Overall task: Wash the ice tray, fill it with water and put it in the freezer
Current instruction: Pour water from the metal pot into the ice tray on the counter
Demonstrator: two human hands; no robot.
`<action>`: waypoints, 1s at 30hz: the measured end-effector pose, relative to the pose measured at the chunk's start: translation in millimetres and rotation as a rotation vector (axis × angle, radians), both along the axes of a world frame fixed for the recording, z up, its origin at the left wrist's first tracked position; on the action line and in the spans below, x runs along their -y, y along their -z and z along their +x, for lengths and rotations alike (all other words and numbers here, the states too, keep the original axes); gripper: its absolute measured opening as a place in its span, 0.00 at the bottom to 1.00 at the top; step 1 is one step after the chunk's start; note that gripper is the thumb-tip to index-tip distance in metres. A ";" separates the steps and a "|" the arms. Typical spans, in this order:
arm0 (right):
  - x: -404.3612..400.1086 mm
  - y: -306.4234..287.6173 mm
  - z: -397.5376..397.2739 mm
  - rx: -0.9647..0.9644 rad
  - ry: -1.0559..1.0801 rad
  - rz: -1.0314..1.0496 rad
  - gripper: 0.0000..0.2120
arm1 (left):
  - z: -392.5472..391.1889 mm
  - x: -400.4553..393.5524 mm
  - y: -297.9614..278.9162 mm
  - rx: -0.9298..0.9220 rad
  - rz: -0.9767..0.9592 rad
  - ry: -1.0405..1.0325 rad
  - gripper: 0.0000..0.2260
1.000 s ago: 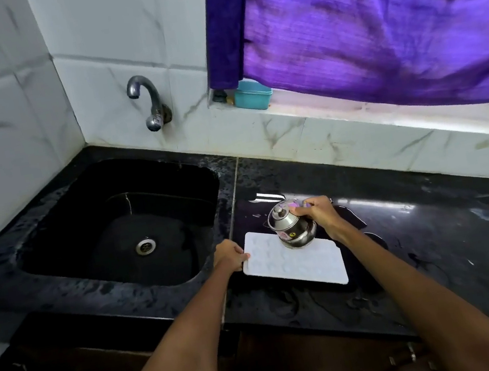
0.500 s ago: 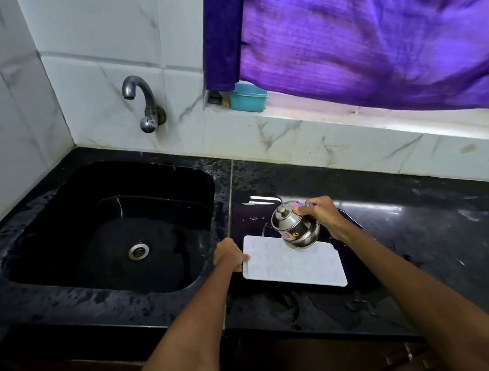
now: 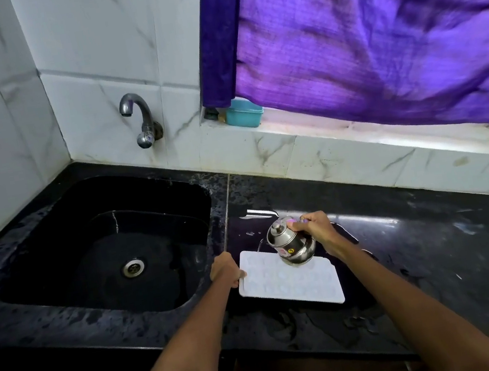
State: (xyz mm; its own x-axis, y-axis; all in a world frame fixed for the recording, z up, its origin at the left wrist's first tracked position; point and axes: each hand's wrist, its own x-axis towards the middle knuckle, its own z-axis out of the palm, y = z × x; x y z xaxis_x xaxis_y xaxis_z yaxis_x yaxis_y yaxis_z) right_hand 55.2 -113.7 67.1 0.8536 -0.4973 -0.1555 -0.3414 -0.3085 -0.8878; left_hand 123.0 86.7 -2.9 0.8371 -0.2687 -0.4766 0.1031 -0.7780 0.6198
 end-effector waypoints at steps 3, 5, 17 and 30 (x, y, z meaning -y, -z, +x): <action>-1.5 0.1 3.6 -0.004 -0.004 -0.037 0.25 | 1.1 1.2 1.3 0.002 0.006 -0.007 0.16; -2.4 0.7 4.3 -0.001 0.007 -0.051 0.26 | 1.1 1.6 1.5 0.004 -0.001 -0.009 0.16; -6.8 6.8 5.6 0.008 -0.010 -0.043 0.27 | 2.1 0.1 6.5 0.019 -0.012 0.009 0.17; -7.0 -2.6 3.5 0.061 0.035 0.143 0.26 | 4.1 1.4 8.3 0.016 0.007 0.008 0.18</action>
